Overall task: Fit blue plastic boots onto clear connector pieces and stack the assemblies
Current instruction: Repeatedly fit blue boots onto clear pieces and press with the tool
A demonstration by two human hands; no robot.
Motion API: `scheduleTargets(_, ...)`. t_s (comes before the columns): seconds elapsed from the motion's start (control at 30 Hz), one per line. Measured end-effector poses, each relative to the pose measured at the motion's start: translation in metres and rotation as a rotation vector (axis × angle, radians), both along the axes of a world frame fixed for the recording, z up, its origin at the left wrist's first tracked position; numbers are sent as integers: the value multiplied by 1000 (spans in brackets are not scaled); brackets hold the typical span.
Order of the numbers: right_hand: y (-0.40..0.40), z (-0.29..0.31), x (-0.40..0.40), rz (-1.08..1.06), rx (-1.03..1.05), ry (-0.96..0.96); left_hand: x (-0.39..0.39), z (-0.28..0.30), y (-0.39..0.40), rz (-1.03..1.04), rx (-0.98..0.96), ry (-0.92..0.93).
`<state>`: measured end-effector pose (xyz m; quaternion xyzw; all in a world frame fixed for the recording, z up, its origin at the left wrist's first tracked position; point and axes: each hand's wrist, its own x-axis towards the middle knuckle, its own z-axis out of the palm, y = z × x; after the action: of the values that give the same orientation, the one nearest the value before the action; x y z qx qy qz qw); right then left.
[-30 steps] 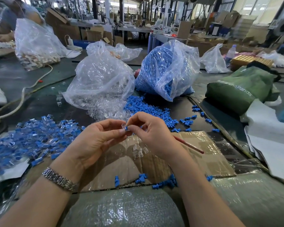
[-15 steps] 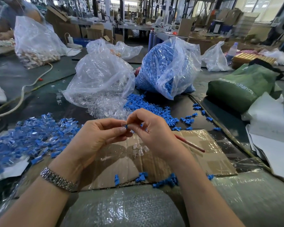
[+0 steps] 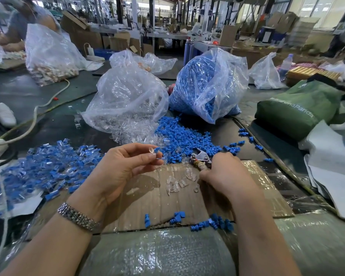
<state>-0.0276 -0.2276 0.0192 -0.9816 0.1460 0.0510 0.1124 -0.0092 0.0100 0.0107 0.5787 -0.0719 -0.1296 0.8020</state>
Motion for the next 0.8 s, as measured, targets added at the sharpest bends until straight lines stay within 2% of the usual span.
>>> scheduleTargets(0.1, -3, 2, 1, -40, 122, -69, 1, 0, 1, 15, -13, 15)
scheduleTargets(0.2, -11, 12, 0, -112, 408, -165, 3, -2, 4, 27, -50, 32)
scheduleTargets(0.27, -12, 22, -2, -85, 605, -180, 5, -3, 5, 31, -72, 34)
scheduleTargets(0.33, -8, 31, -6, 4, 882, -138, 6, -3, 5, 27, -102, 38)
scheduleTargets(0.4, -1, 38, -10, 136, 1111, 6, 7, -2, 6, 23, -132, 42)
scheduleTargets(0.47, 10, 38, -12, 244, 1141, 128, 7, -1, 7, 33, -162, 44)
scheduleTargets(0.53, 24, 38, -14, 299, 1085, 176, 6, 0, 6, 43, -197, 43)
scheduleTargets(0.8, 44, 40, -19, 406, 956, 189, 6, -3, 5, 72, -170, -14)
